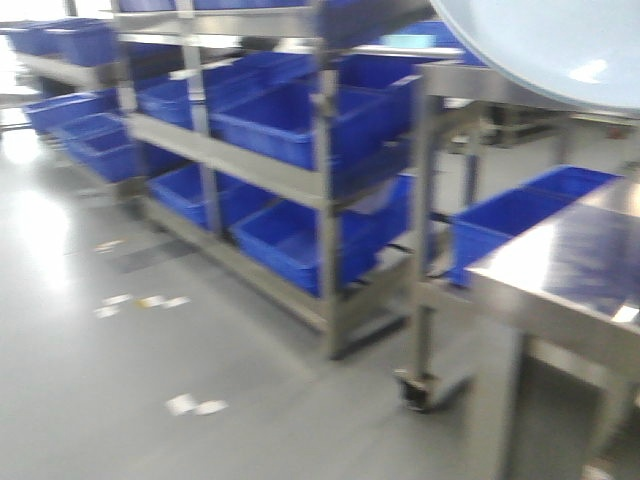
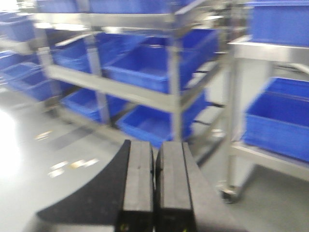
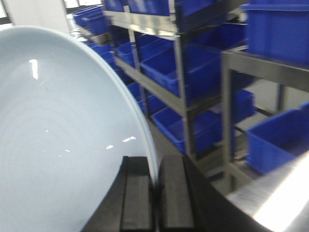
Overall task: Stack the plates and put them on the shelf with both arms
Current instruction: 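Drive the base to the shelf of blue bins holding the plates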
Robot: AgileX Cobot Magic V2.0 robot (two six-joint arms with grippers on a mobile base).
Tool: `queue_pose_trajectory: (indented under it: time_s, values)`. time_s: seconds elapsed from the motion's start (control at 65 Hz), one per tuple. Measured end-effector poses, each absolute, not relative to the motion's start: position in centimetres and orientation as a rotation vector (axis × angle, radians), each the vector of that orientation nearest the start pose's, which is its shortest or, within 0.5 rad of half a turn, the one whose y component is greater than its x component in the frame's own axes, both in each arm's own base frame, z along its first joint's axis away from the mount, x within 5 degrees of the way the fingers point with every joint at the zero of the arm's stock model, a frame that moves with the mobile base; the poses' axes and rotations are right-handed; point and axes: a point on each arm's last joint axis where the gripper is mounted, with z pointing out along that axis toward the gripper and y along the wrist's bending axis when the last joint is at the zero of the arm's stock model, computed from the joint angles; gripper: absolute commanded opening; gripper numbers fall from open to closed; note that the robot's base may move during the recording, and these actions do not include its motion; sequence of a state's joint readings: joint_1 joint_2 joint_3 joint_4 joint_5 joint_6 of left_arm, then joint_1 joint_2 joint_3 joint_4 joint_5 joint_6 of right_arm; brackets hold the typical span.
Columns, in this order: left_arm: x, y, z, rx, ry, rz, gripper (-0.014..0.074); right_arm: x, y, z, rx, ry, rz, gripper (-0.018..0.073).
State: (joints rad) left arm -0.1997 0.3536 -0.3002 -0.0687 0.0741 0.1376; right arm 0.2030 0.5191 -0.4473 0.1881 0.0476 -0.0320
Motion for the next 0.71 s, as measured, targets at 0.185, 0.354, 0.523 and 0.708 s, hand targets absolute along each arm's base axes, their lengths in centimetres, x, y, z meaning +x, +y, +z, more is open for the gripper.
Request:
queue_pose_trajectory:
  time_s: [0.185,0.354,0.523,0.708]
  values:
    - [8.74,-1.82,28.37,0.220,1.597,-0.105,0.0082,11.28,2.41,31.95,-0.045,1.609,0.285,0.0048]
    - [8.74,-1.82,28.37,0.220,1.597,-0.105,0.0082,11.28,2.41,31.95,-0.045,1.609,0.285,0.0048]
    - [8.74,-1.82,28.37,0.220,1.597,-0.105,0.0082,11.28,2.41,31.95,-0.045,1.609,0.285,0.0048]
    - [8.74,-1.82,28.37,0.220,1.597,-0.105,0.0082,11.28,2.41,31.95,-0.045,1.609,0.285,0.0048]
